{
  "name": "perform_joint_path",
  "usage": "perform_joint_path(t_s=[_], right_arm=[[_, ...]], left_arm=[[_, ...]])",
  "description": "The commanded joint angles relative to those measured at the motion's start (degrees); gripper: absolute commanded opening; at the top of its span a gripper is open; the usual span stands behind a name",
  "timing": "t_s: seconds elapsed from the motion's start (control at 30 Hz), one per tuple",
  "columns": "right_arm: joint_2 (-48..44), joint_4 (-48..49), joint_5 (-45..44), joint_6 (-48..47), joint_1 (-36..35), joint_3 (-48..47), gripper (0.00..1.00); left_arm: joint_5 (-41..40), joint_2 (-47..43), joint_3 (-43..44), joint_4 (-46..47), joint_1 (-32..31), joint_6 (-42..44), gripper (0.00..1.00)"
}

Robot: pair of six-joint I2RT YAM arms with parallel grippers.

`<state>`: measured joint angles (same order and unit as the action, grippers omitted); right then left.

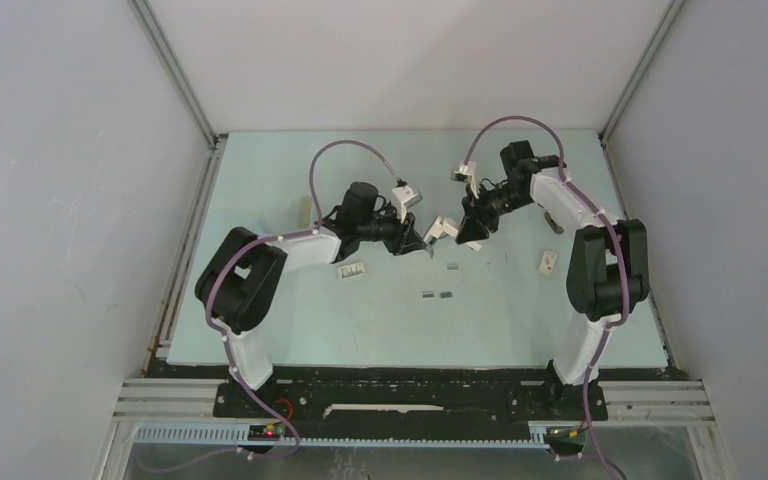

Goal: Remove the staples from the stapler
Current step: Unload the staple at the center of the board, then place the stapler at the center of the board.

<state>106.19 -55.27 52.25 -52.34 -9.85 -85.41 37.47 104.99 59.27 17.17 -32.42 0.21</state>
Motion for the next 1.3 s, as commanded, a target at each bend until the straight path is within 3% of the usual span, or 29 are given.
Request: perform_joint_path(t_s=[0.0, 0.5, 0.93, 1.1, 1.27], right_arm=[[0.0, 2.5, -2.1, -2.2, -0.2, -0.1, 0.00], [-6.4, 15.9, -7.2, 1.3, -4.4, 11.0, 0.00], [-6.5, 18.4, -6.6, 9.1, -3.8, 12.1, 0.00], [-8.6, 17.4, -5.5, 13.4, -4.0, 12.1, 0.00], [-11.5, 16.0, -4.4, 16.9, -3.6, 12.7, 0.00]], left_arm=[[-7.5, -1.4, 3.2, -10.4, 2.4, 7.9, 0.00], [-15.4, -7.0, -1.2, -10.2, 2.4, 11.3, 0.00], [-19.9, -15.9, -11.4, 0.1, 2.5, 0.5, 0.03], [-24.7, -25.3, -19.0, 5.1, 2.4, -6.9, 0.15], [-31.4, -38.4, -24.8, 6.8, 2.4, -13.3, 0.43]])
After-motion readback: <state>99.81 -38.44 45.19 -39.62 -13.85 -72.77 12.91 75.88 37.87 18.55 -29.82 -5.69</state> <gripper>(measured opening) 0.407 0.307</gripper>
